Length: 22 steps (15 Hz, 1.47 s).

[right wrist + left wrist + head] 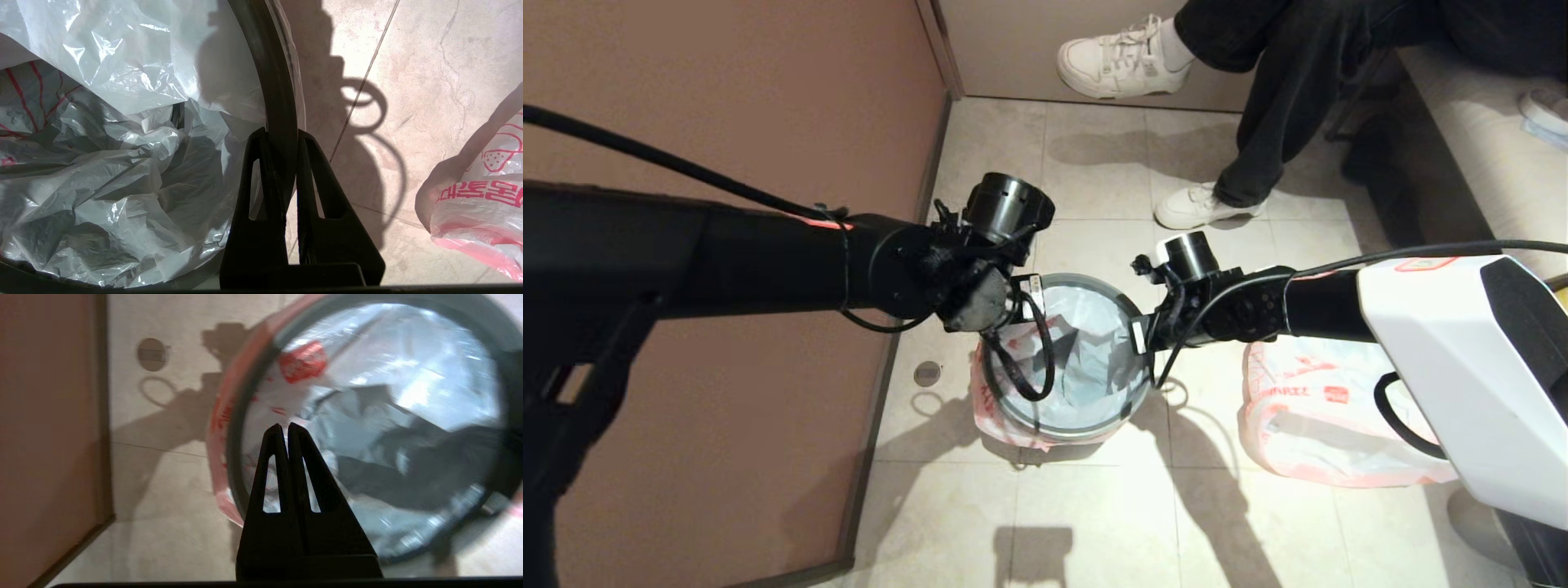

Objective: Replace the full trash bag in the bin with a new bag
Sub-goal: Place the trash can ring on the trash can

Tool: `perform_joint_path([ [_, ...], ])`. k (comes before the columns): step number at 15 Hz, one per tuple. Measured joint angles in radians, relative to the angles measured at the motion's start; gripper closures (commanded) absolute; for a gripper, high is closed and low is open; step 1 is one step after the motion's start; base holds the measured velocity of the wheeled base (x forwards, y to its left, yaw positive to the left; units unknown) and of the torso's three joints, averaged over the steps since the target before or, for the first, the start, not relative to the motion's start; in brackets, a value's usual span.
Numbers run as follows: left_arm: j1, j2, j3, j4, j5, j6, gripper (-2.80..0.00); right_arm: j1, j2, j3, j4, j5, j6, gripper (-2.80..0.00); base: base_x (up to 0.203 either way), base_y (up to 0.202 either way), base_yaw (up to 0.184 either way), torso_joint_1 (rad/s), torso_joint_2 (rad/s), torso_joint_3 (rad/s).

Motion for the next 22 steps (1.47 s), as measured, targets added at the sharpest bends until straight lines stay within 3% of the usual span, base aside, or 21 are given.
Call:
perform_joint_path([
  [3, 0.029, 0.077, -0.047, 0.011, 0.077, 0.0, 0.0, -0.005, 0.004, 0.0, 0.001, 0.002, -0.001, 0.0, 0.0, 0.0, 0.0, 0.0, 0.0, 0.0],
  [10, 0.065, 0.183, -0.122, 0.065, 0.077, -0.031, 0.0, -0.028, 0.006, 0.003, 0.004, 0.002, -0.016, 0.0, 0.0, 0.0, 0.0, 0.0, 0.0, 0.0],
  [22, 0.069, 0.237, -0.138, 0.068, 0.082, -0.032, 0.0, -0.021, 0.002, 0.004, 0.006, 0.002, -0.014, 0.0, 0.0, 0.0, 0.0, 0.0, 0.0, 0.0],
])
